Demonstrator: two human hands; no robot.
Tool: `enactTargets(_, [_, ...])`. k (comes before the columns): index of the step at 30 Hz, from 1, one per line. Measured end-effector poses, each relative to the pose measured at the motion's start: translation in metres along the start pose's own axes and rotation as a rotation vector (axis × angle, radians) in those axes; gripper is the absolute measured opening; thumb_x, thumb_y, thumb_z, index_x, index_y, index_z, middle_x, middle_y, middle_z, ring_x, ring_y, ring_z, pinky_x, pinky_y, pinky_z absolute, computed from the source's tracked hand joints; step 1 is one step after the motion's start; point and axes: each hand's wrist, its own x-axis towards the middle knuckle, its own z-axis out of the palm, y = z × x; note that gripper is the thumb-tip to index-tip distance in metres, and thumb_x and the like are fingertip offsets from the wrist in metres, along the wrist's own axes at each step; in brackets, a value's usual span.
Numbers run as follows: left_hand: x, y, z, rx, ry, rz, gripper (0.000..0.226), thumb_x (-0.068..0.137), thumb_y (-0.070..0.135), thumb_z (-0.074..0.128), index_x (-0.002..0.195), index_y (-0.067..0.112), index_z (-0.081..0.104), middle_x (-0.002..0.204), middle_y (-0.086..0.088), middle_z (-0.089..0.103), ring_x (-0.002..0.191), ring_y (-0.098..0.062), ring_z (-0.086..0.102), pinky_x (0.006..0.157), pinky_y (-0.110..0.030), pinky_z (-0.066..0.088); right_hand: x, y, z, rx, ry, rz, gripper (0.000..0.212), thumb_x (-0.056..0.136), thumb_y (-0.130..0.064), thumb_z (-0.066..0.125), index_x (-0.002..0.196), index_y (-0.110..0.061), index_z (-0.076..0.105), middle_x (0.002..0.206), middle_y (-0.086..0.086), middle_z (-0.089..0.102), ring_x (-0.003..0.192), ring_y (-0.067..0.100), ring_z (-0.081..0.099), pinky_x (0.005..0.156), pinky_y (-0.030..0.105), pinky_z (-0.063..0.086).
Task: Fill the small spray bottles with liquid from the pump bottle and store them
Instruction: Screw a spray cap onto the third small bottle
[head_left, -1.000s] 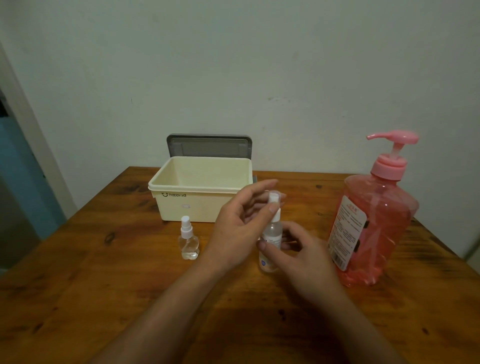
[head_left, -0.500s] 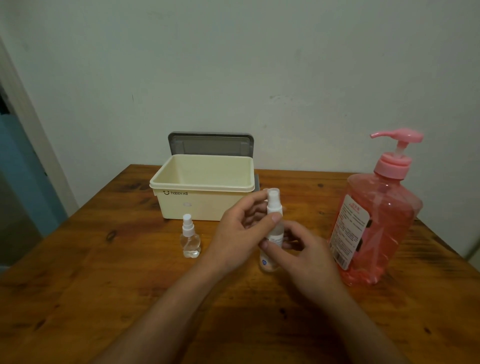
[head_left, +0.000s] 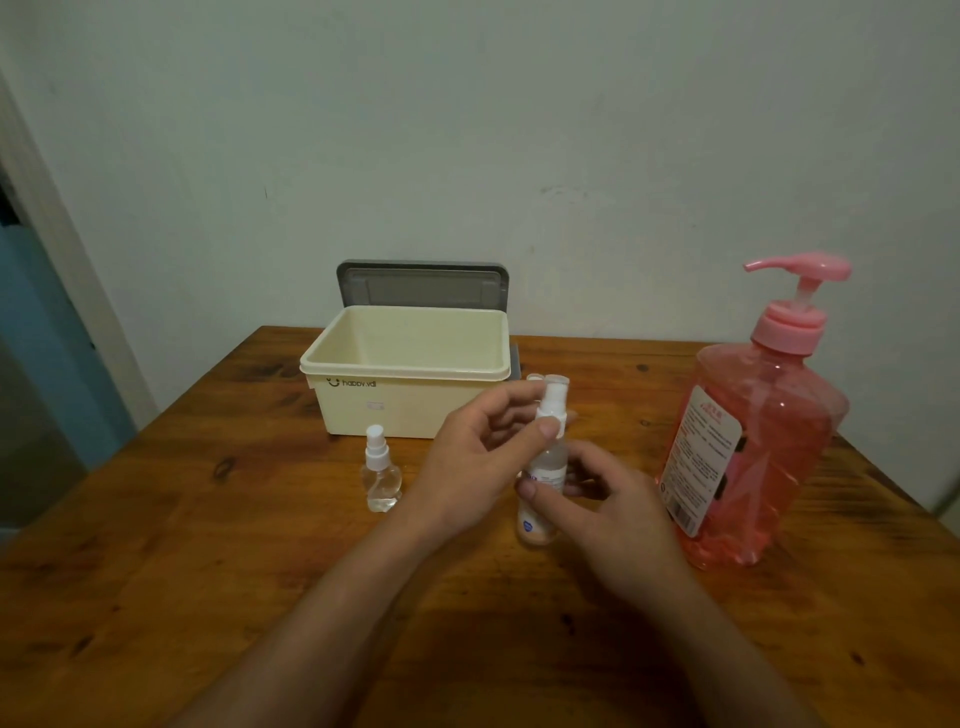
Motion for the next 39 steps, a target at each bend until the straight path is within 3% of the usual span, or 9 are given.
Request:
enactTargets(5, [-0.002,0.0026,0.0039,-0.026,-0.002,-0.003,0.036,0.089,0.013,0.064,0.124,0.009,0.058,0.111,-0.001,0.072,0.103,-0.007,0.067,0.08,-0.017,0.053,-0.0008,-0.0015,0.0007,0.0,-0.015,-0.008,0.024,0.081,-0.033,0.073,0.105,-0.036,0.065,0.096,-0.023,0.07,0.091,-0.001,0.065,0.075,0.017,0.053])
enactTargets(9, [0.0012,-0.0004,0.0031,0.013,0.057,-0.008,0.034,0.084,0.02,0.07,0.117,0.013,0.066,0.108,-0.004,0.07,0.097,-0.007,0.066,0.077,-0.017,0.052,-0.0007,-0.0019,0.0006,0.005,-0.022,-0.005,0.027,0.082,-0.032,0.073,0.107,-0.038,0.065,0.098,-0.023,0.07,0.093,-0.001,0.065,0.078,0.02,0.053])
enactTargets(17, [-0.004,-0.0013,0.0027,-0.103,-0.009,-0.017,0.03,0.095,0.007,0.052,0.123,0.004,0.061,0.109,-0.004,0.073,0.101,-0.008,0.068,0.078,-0.016,0.052,-0.0006,0.0,0.001,0.014,-0.012,-0.007,0.022,0.082,-0.033,0.073,0.103,-0.035,0.067,0.096,-0.023,0.07,0.092,0.0,0.064,0.08,0.021,0.051])
enactTargets(23, [-0.0009,-0.0017,0.0067,-0.035,0.06,0.007,0.036,0.078,0.033,0.066,0.11,0.015,0.07,0.106,0.002,0.071,0.097,-0.006,0.066,0.076,-0.016,0.052,-0.0011,-0.0016,0.0012,0.028,-0.027,-0.021,0.022,0.083,-0.03,0.073,0.101,-0.039,0.064,0.097,-0.025,0.069,0.091,-0.001,0.063,0.077,0.016,0.05])
enactTargets(26, [-0.0001,-0.0043,0.0067,-0.066,0.062,-0.003,0.042,0.084,0.028,0.063,0.123,0.013,0.064,0.109,-0.002,0.072,0.102,-0.011,0.067,0.08,-0.02,0.053,-0.001,-0.0002,0.001,0.034,-0.012,-0.019,0.021,0.082,-0.032,0.073,0.102,-0.035,0.067,0.094,-0.021,0.07,0.089,0.002,0.064,0.076,0.021,0.051])
enactTargets(29, [-0.0026,-0.0023,0.0073,-0.152,0.03,-0.019,0.03,0.094,0.014,0.054,0.123,0.006,0.058,0.104,-0.004,0.074,0.099,-0.012,0.069,0.077,-0.019,0.053,-0.0007,0.0004,0.0004,0.035,-0.011,-0.029,0.021,0.082,-0.032,0.073,0.102,-0.033,0.068,0.094,-0.022,0.07,0.089,0.002,0.065,0.077,0.02,0.05])
enactTargets(32, [-0.0035,-0.001,0.0093,-0.132,0.02,-0.001,0.029,0.086,0.024,0.06,0.111,0.011,0.064,0.102,0.0,0.074,0.096,-0.008,0.069,0.074,-0.018,0.053,-0.001,-0.0013,0.0002,0.04,-0.022,-0.032,0.02,0.083,-0.028,0.073,0.101,-0.033,0.067,0.091,-0.024,0.069,0.086,-0.001,0.064,0.073,0.016,0.049])
enactTargets(35, [-0.0028,-0.0022,0.0084,-0.084,0.03,0.009,0.039,0.077,0.027,0.068,0.113,0.012,0.065,0.097,0.008,0.072,0.091,-0.002,0.068,0.072,-0.016,0.052,-0.0017,-0.0029,0.0005,0.044,-0.042,-0.029,0.023,0.083,-0.029,0.071,0.104,-0.037,0.064,0.094,-0.024,0.069,0.089,-0.002,0.064,0.073,0.014,0.049])
enactTargets(39, [-0.0023,-0.007,0.0027,-0.046,0.026,0.017,0.038,0.088,0.013,0.064,0.126,0.013,0.061,0.113,0.0,0.071,0.108,-0.011,0.065,0.086,-0.025,0.054,-0.0015,0.0004,0.0001,0.022,-0.031,-0.02,0.021,0.082,-0.032,0.072,0.102,-0.034,0.067,0.094,-0.021,0.069,0.09,0.002,0.064,0.074,0.017,0.05])
